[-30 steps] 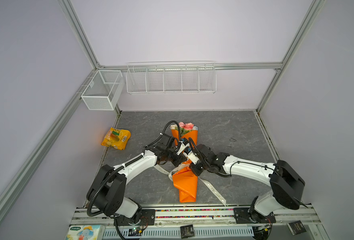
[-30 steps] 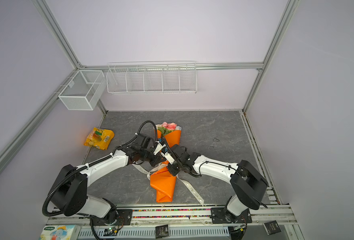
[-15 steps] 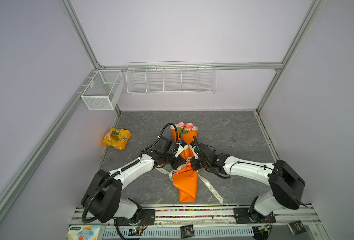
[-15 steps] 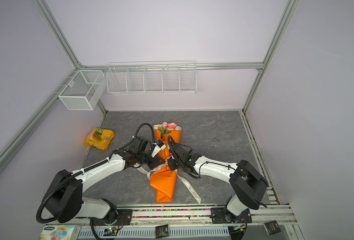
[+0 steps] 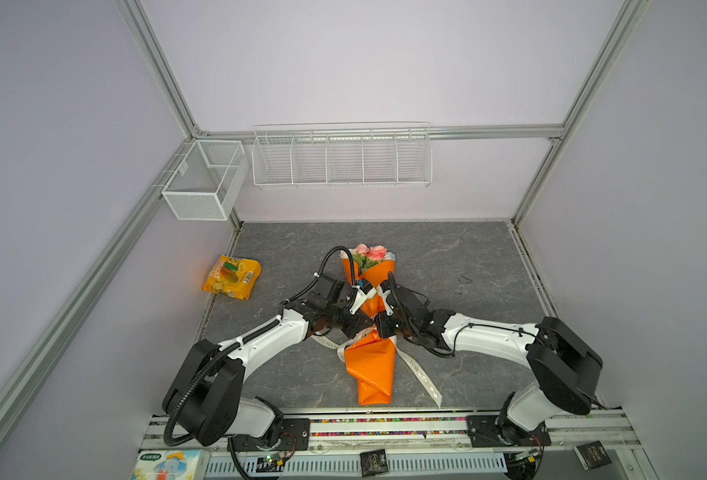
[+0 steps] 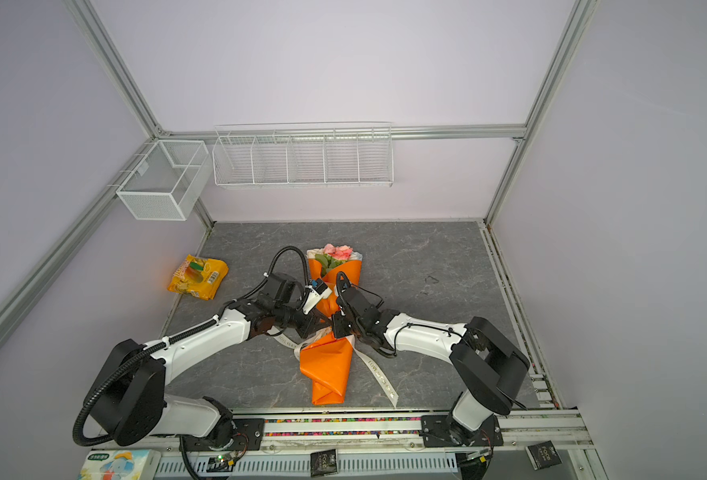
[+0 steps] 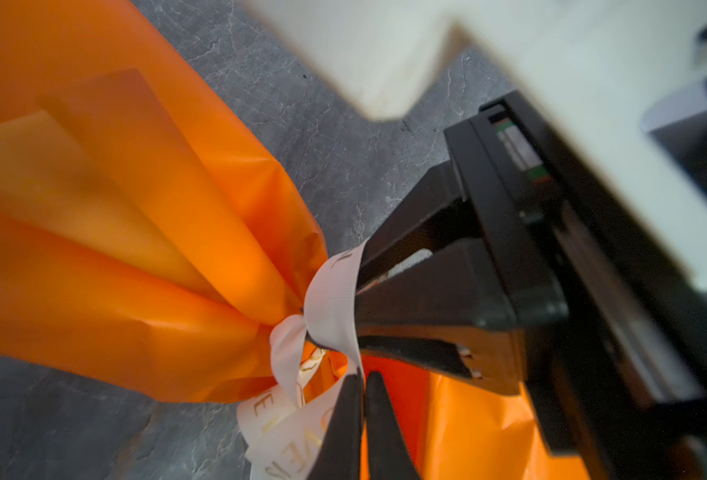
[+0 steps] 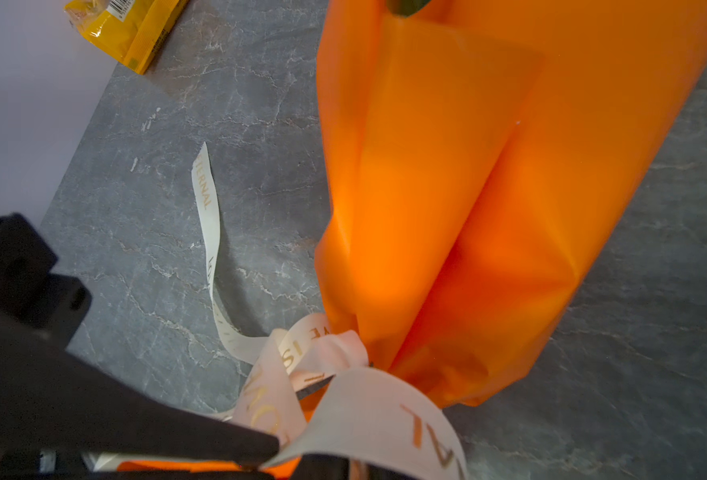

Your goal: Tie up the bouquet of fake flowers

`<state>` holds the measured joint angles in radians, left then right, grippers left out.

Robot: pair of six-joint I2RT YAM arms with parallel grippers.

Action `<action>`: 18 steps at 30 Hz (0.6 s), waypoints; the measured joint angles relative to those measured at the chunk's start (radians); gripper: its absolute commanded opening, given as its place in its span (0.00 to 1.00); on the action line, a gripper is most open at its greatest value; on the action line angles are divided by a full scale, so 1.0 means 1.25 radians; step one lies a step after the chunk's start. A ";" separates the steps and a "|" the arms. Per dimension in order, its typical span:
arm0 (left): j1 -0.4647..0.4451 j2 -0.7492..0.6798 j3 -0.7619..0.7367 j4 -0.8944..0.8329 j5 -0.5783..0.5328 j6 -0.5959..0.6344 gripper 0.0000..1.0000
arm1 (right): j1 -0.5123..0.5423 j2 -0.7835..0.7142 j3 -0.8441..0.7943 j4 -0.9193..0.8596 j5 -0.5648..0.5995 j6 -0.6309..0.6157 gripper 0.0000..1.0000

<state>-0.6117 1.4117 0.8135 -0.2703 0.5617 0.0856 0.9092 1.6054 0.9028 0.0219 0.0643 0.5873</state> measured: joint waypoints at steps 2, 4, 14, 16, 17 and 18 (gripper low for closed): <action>0.000 0.000 0.000 -0.001 -0.005 0.000 0.03 | 0.000 -0.002 -0.001 0.002 0.000 -0.001 0.29; 0.000 0.000 0.000 -0.001 -0.005 0.001 0.00 | 0.000 -0.015 -0.014 0.007 -0.002 -0.004 0.34; 0.000 0.000 -0.016 0.000 0.004 0.003 0.00 | -0.026 -0.148 -0.033 -0.079 -0.006 -0.044 0.44; 0.000 -0.002 -0.016 -0.002 0.004 0.005 0.00 | -0.052 -0.153 -0.020 -0.105 -0.022 -0.053 0.43; 0.000 -0.005 -0.016 -0.003 0.004 0.007 0.00 | -0.075 -0.149 -0.005 -0.123 -0.044 -0.062 0.41; 0.000 -0.008 -0.017 -0.003 0.005 0.009 0.00 | -0.095 -0.142 0.012 -0.140 -0.060 -0.071 0.41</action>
<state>-0.6117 1.4014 0.7925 -0.2745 0.5674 0.0971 0.7906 1.4277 0.9180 -0.1528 -0.0105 0.4984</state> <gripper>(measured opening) 0.047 0.423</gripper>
